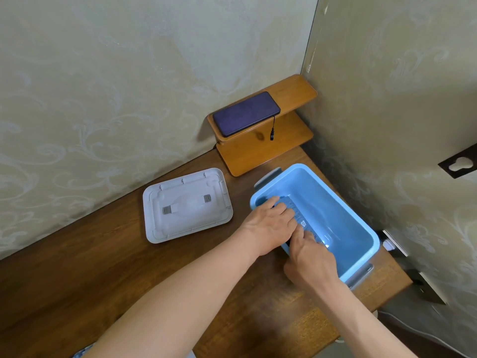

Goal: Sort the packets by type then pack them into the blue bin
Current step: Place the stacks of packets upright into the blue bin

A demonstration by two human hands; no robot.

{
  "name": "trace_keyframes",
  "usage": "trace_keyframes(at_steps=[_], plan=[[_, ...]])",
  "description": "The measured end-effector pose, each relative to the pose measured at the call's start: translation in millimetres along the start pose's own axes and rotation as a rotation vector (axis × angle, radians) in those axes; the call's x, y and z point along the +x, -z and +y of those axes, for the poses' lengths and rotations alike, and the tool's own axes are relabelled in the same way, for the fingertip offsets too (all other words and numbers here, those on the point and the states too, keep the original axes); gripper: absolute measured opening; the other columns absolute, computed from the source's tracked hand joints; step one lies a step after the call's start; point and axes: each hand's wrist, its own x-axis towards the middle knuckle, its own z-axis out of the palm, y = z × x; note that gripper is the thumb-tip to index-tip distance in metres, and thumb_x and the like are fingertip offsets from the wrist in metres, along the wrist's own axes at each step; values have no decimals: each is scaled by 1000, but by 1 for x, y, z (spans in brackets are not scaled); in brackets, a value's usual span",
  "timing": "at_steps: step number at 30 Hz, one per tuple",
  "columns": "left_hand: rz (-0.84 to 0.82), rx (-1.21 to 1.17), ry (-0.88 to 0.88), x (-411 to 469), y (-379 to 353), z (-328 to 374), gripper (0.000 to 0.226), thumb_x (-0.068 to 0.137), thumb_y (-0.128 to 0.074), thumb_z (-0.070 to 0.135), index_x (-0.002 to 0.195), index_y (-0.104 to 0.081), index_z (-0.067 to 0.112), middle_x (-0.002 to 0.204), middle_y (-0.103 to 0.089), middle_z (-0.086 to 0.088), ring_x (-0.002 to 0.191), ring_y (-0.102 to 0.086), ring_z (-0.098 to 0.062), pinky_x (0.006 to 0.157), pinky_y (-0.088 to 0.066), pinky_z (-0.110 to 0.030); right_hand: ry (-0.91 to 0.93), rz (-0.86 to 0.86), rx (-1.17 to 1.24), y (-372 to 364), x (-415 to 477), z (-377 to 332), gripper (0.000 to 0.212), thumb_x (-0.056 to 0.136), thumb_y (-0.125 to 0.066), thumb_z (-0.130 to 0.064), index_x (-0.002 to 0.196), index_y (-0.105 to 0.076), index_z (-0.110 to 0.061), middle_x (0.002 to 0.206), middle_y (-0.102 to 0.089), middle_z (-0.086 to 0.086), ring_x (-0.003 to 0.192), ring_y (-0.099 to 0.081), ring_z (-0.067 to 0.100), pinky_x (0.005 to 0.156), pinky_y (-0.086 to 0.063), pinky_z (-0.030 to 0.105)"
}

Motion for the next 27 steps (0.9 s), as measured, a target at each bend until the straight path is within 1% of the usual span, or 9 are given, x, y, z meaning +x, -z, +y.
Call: trace_keyframes(at_steps=[2,4,7,9,13,17,20,23,27], plan=[[15,-44,-2,-6,-3,1,31,101,-59,22,131,-54,16,133,-57,-6,126,-50,-27,117,-34,-45,19,-22,-15,-2,-1,0,53,89,-51,-16,139,-32,-14,130,-52,8,109,-62,34,69,-44,36],[27,-88,18,-13,-6,3,27,101,-59,23,127,-56,16,131,-58,-7,123,-52,-27,110,-41,-43,35,-48,-36,-6,-3,0,58,90,-51,-17,144,-28,-15,142,-46,10,119,-58,34,75,-51,37],[21,-125,55,-25,-8,5,27,99,-63,25,124,-58,16,130,-59,-7,123,-53,-27,106,-44,-43,73,-74,-50,-9,-6,-4,65,92,-50,-16,150,-22,-16,155,-37,12,131,-51,37,87,-55,39],[2,-158,78,-31,-10,3,29,98,-64,24,125,-56,15,131,-58,-8,123,-53,-27,105,-44,-43,90,-83,-36,-8,-7,-6,66,90,-50,-16,150,-23,-18,153,-38,10,131,-51,36,88,-55,40],[-66,-244,103,-30,-11,-7,49,87,-72,25,130,-51,17,131,-54,-9,121,-50,-28,102,-41,-41,80,-111,-15,0,-5,-4,70,84,-55,-28,147,-24,-25,144,-44,1,126,-50,31,88,-52,40],[-198,-282,119,-23,-6,-15,72,82,-74,33,143,-39,18,132,-52,-11,120,-51,-32,103,-40,-45,41,-195,26,10,-1,8,89,79,-62,-48,152,-15,-31,143,-38,1,131,-43,32,97,-50,45],[-250,-297,112,-20,-8,-14,79,83,-75,32,149,-33,20,135,-51,-13,122,-51,-35,104,-42,-50,62,-248,73,10,4,11,96,79,-61,-42,156,-5,-33,149,-33,3,138,-38,34,102,-49,45],[-271,-301,96,-21,-5,-14,70,87,-73,30,147,-37,21,135,-53,-14,119,-54,-36,103,-44,-51,102,-275,111,6,6,12,96,79,-56,-37,158,-1,-33,157,-27,7,143,-33,37,109,-46,46],[-274,-325,103,-36,-4,-6,59,90,-69,29,142,-41,19,132,-53,-15,116,-55,-36,102,-45,-51,157,-248,48,0,1,15,91,85,-56,-33,158,-3,-32,160,-25,7,145,-30,35,111,-44,46]])
